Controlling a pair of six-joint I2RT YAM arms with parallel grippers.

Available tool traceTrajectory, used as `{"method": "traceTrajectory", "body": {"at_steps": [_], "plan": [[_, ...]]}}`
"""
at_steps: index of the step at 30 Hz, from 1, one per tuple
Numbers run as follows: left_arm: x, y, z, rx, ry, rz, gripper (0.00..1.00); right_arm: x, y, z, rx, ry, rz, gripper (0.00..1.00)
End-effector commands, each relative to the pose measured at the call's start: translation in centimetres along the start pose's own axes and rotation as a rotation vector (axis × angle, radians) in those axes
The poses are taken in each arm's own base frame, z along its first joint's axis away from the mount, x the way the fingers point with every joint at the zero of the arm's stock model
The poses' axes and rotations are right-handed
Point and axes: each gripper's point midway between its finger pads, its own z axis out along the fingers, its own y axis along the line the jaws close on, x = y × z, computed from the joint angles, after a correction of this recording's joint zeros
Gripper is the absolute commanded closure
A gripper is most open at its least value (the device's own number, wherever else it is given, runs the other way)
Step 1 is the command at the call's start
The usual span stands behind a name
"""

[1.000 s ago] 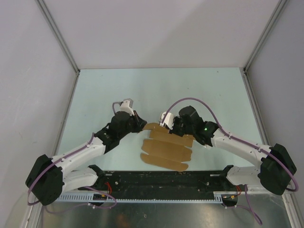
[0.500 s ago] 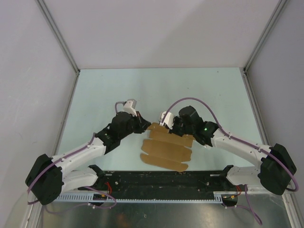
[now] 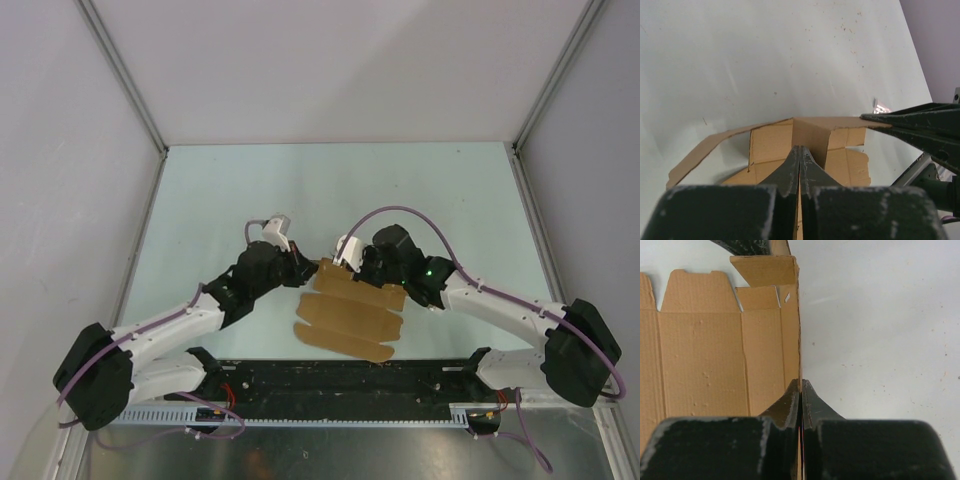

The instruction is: Fold the paper box

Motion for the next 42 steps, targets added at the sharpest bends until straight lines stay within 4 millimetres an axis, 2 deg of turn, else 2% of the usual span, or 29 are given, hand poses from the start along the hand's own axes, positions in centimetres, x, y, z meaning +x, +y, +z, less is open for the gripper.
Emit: {"method": "traceTrajectory", "body": {"at_steps": [1, 14, 22, 30, 35, 42], "plan": [[0.3, -0.8, 0.2, 0.037, -0.003, -0.013, 1.0, -0.9, -0.5, 0.4, 0.029, -0.03, 0.016, 1.0], [0.9, -1.5, 0.5, 0.061, 0.014, -0.012, 1.0, -0.9, -0.5, 0.5, 0.046, -0.023, 0.029, 1.0], [1.0, -0.9, -0.4, 0.053, -0.01, -0.011, 1.0, -1.0, -0.9, 0.2, 0.065, -0.025, 0.045, 1.0], [1.0, -0.5, -0.4, 0.035, -0.01, 0.002, 1.0, -0.9, -1.1, -0.2, 0.081, -0.018, 0.046, 1.0], [0.1, 0.0, -0.8, 0.0, -0.043, 0.015, 1.0, -1.1, -1.8, -0.3, 0.123, -0.02, 0.06, 1.0], [-0.4, 0.0, -1.0, -0.021, -0.047, 0.035, 1.0, -1.1, -1.9, -0.4, 0.127, -0.022, 0.073, 1.0]]}}
